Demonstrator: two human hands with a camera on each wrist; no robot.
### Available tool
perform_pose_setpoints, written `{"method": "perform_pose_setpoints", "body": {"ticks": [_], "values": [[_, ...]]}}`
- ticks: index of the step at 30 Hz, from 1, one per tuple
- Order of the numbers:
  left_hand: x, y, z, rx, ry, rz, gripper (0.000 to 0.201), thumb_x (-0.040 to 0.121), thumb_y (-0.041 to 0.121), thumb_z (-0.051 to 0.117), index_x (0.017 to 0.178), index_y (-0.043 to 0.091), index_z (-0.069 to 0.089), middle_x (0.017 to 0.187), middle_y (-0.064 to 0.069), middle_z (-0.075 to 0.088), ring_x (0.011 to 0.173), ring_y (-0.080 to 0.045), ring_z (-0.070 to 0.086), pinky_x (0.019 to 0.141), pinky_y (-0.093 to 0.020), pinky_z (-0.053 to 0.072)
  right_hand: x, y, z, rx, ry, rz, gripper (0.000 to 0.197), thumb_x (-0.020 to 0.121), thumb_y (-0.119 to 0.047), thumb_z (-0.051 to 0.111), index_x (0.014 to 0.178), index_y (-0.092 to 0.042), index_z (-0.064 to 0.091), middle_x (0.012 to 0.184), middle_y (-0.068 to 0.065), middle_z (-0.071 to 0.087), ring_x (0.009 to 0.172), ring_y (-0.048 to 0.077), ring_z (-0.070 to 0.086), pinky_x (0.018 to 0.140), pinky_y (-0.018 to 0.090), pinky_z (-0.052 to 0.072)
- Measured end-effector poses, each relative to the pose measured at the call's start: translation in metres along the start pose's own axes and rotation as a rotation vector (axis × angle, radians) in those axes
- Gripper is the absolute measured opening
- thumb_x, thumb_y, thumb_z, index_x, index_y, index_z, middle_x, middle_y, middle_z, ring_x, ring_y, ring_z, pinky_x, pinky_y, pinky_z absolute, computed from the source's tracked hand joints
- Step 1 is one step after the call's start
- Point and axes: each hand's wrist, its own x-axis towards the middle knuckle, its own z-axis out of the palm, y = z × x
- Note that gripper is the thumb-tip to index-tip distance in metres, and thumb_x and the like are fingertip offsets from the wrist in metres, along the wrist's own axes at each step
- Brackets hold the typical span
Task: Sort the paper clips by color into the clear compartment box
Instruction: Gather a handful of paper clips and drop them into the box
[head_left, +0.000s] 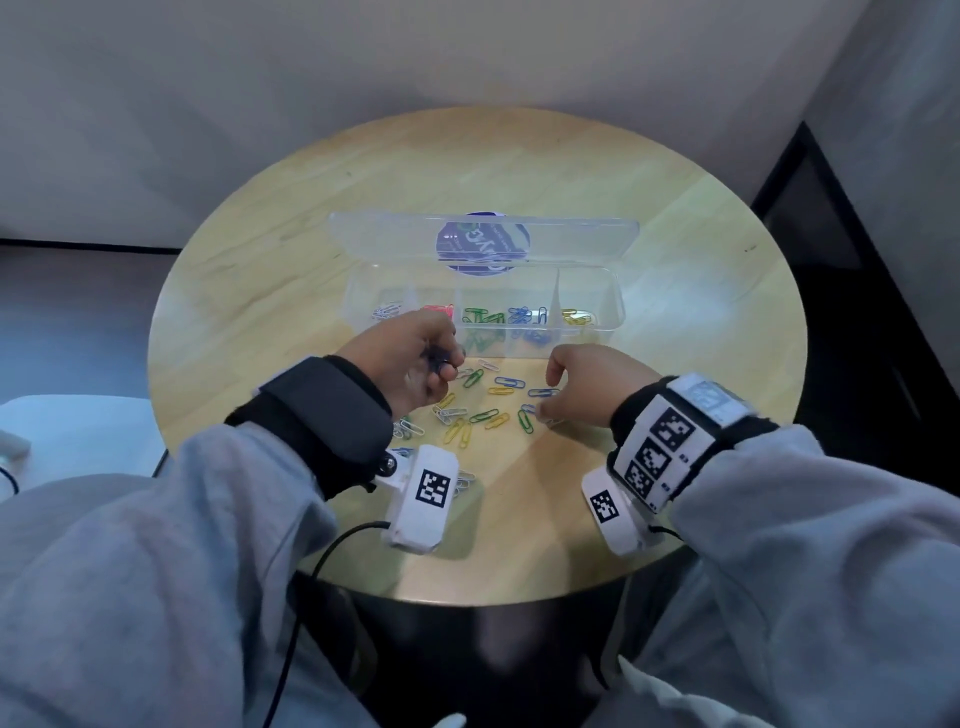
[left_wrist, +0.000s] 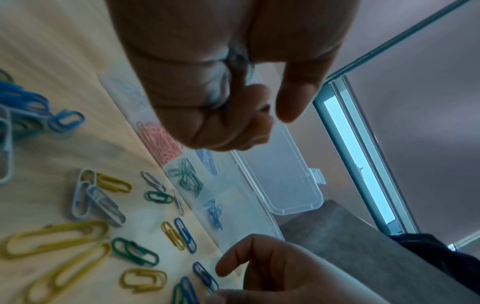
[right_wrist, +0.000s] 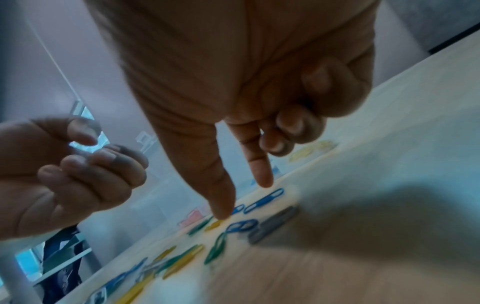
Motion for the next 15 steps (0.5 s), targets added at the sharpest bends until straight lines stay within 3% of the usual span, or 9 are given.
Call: {"method": "perform_pose_setpoints", "body": {"ticks": [4, 7, 10, 13, 15], "values": [[0.003, 0.0, 0.01, 0.292, 0.016, -0.02, 0.02, 0.087, 0.007, 0.044, 0.069, 0.016, 0.04, 0.055, 0.003, 0.037, 0.041, -0.008, 0.029, 0.038, -0.016, 0.02, 0.002, -0.007, 0.006, -0.077, 0.002, 0.017, 0.024, 0.081, -0.029, 0.062, 0.099, -0.017, 0.05, 0.095, 0.001, 0.056, 0.081, 0.019, 0.052, 0.066, 0.027, 0.041], [0.007, -0.002, 0.023, 0.858, 0.023, 0.157, 0.015, 0.087, 0.02, 0.058, 0.075, 0.021, 0.049, 0.064, 0.006, 0.044, 0.054, -0.01, 0.038, 0.048, -0.022, 0.029, 0.006, -0.01, 0.008, -0.083, 0.003, 0.033, 0.022, 0.083, -0.025, 0.061, 0.1, -0.013, 0.055, 0.099, 0.004, 0.06, 0.084, 0.021, 0.055, 0.07, 0.028, 0.045], [0.011, -0.006, 0.037, 1.218, 0.039, 0.266, 0.004, 0.084, 0.025, 0.06, 0.088, 0.027, 0.057, 0.072, 0.012, 0.049, 0.066, -0.009, 0.049, 0.055, -0.022, 0.036, 0.011, -0.012, 0.01, -0.07, -0.032, 0.048, 0.02, 0.084, -0.02, 0.059, 0.101, -0.01, 0.063, 0.1, 0.006, 0.065, 0.09, 0.022, 0.062, 0.077, 0.03, 0.05], [0.022, -0.01, 0.049, 1.454, 0.03, 0.315, 0.021, 0.086, 0.02, 0.055, 0.104, 0.028, 0.061, 0.096, 0.006, 0.057, 0.089, -0.016, 0.055, 0.068, -0.023, 0.037, 0.016, -0.011, 0.012, -0.06, -0.077, 0.046, 0.018, 0.083, -0.016, 0.058, 0.096, -0.009, 0.067, 0.097, 0.007, 0.068, 0.087, 0.023, 0.064, 0.077, 0.031, 0.052], [0.029, -0.011, 0.053, 1.561, 0.022, 0.331, 0.029, 0.087, 0.016, 0.053, 0.114, 0.026, 0.059, 0.115, 0.002, 0.059, 0.104, -0.019, 0.057, 0.071, -0.024, 0.035, 0.017, -0.009, 0.012, -0.055, -0.101, 0.048, 0.015, 0.08, -0.015, 0.058, 0.09, -0.009, 0.066, 0.088, 0.007, 0.067, 0.077, 0.023, 0.061, 0.07, 0.03, 0.051]]}}
